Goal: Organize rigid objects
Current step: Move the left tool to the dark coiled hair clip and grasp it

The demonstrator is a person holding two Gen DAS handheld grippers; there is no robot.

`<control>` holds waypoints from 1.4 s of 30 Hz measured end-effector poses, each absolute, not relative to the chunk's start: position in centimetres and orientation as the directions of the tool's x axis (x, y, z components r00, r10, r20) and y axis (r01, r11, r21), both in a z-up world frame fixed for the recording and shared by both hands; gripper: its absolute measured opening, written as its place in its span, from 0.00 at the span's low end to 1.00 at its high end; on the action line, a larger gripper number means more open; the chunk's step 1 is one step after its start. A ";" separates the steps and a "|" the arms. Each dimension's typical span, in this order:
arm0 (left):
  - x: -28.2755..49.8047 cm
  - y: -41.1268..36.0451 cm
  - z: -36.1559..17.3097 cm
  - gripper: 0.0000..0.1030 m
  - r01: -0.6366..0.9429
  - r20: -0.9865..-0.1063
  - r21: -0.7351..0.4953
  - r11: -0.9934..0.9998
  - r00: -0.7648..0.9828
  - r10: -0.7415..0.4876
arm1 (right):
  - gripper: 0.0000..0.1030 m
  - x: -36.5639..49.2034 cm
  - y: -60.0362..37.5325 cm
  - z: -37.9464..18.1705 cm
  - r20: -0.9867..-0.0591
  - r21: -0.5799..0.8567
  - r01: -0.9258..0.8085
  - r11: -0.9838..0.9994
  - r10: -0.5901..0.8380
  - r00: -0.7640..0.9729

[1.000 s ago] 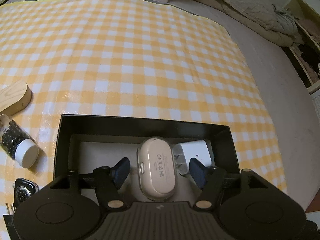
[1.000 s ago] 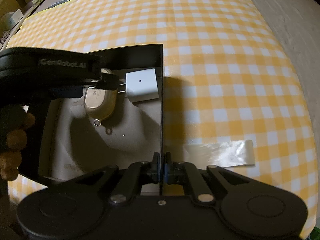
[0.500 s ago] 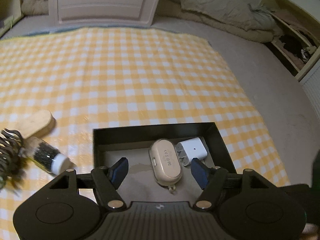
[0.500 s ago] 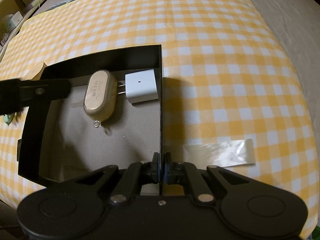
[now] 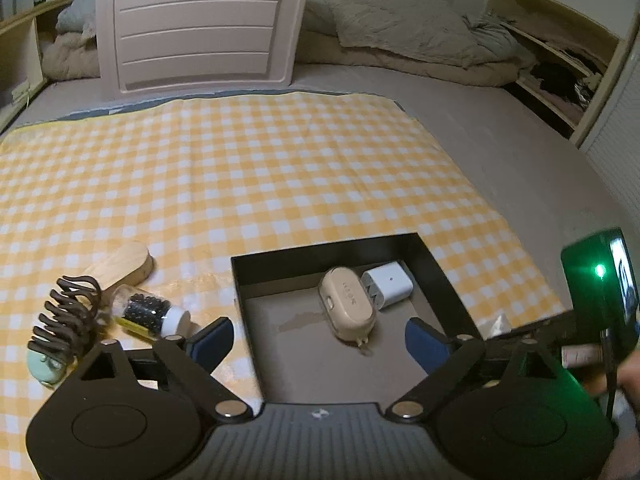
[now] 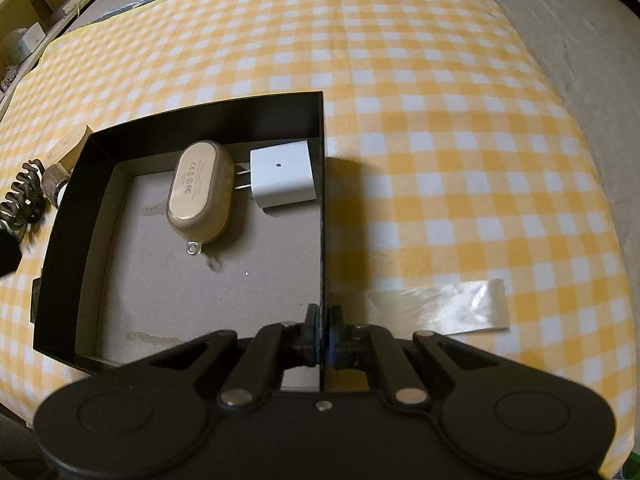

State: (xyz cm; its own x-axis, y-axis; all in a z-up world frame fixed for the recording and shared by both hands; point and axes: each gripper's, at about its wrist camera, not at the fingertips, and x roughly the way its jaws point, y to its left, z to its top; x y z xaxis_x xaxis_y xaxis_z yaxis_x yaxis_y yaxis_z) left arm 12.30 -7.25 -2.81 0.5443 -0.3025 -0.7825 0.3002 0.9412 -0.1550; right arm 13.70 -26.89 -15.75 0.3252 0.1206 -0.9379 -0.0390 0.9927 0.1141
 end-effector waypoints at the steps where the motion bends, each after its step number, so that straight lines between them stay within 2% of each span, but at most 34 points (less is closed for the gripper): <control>1: 12.0 -7.1 -2.9 0.94 0.305 -0.782 -0.152 0.940 0.545 -0.303 | 0.04 13.7 -26.9 -15.7 -0.938 0.114 -0.039 0.993 0.120 0.326; 6: 10.8 -6.2 -2.9 1.00 0.319 -0.772 -0.127 0.939 0.563 -0.296 | 0.04 13.6 -26.7 -15.6 -0.937 0.105 -0.040 0.994 0.112 0.330; 28: 9.7 -2.9 -2.9 1.00 0.330 -0.752 -0.083 0.940 0.598 -0.276 | 0.04 13.5 -26.5 -15.3 -0.938 0.088 -0.047 0.995 0.099 0.333; 37: 12.2 1.6 -2.6 1.00 0.260 -0.707 0.008 0.966 0.685 -0.178 | 0.04 13.5 -26.5 -15.3 -0.939 0.091 -0.050 0.995 0.102 0.327; 42: 13.9 4.6 -2.8 1.00 0.279 -0.673 0.013 0.960 0.713 -0.198 | 0.04 13.5 -26.4 -15.3 -0.939 0.090 -0.050 0.995 0.101 0.328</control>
